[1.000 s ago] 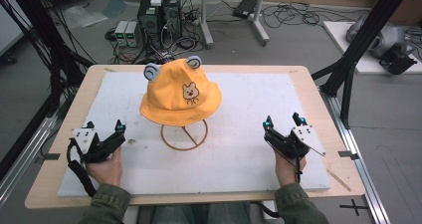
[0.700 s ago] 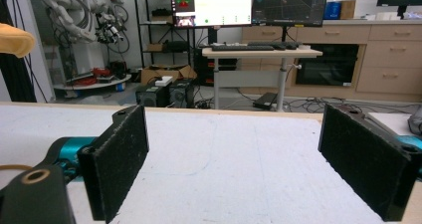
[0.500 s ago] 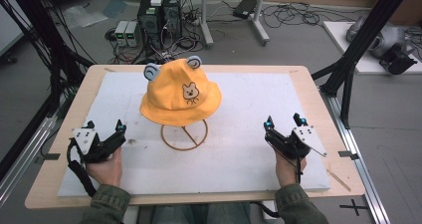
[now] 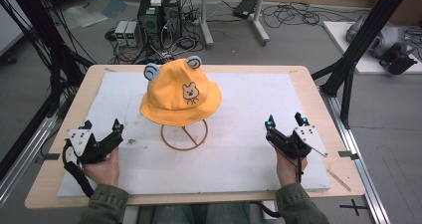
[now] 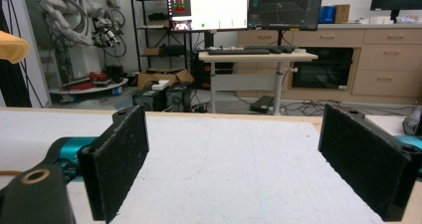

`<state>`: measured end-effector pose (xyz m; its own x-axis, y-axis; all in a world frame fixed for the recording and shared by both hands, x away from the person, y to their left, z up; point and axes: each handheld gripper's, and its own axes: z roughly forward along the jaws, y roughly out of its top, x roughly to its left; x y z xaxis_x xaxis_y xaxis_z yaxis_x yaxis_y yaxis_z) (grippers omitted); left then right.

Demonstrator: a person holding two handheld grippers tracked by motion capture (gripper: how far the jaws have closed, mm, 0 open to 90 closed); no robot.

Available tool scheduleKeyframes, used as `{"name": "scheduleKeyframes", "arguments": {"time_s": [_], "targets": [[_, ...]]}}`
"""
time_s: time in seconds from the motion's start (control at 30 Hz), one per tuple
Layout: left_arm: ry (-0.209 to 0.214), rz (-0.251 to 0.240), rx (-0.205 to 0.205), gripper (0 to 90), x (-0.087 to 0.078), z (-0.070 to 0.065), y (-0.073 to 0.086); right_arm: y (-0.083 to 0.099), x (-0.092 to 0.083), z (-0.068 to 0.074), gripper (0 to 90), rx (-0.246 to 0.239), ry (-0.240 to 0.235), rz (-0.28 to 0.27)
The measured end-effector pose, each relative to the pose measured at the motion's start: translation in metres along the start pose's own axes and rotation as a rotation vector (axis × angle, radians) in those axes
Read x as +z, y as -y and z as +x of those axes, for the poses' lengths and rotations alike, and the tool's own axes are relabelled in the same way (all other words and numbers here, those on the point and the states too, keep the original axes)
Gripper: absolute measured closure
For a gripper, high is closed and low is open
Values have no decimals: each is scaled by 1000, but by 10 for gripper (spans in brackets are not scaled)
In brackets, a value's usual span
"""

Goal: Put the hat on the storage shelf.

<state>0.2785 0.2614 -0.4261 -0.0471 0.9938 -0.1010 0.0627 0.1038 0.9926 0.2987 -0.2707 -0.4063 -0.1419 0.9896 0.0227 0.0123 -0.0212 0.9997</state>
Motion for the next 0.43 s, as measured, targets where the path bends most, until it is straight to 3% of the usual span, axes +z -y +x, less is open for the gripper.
{"name": "scheduleKeyframes", "arguments": {"time_s": [0.2,0.43], "targets": [[-13,3,10,121,0,1,-1,0,-1,-5,121,14,10,-5],[5,-2,20,121,1,-6,-2,0,-3,-8,121,21,20,-5]]}}
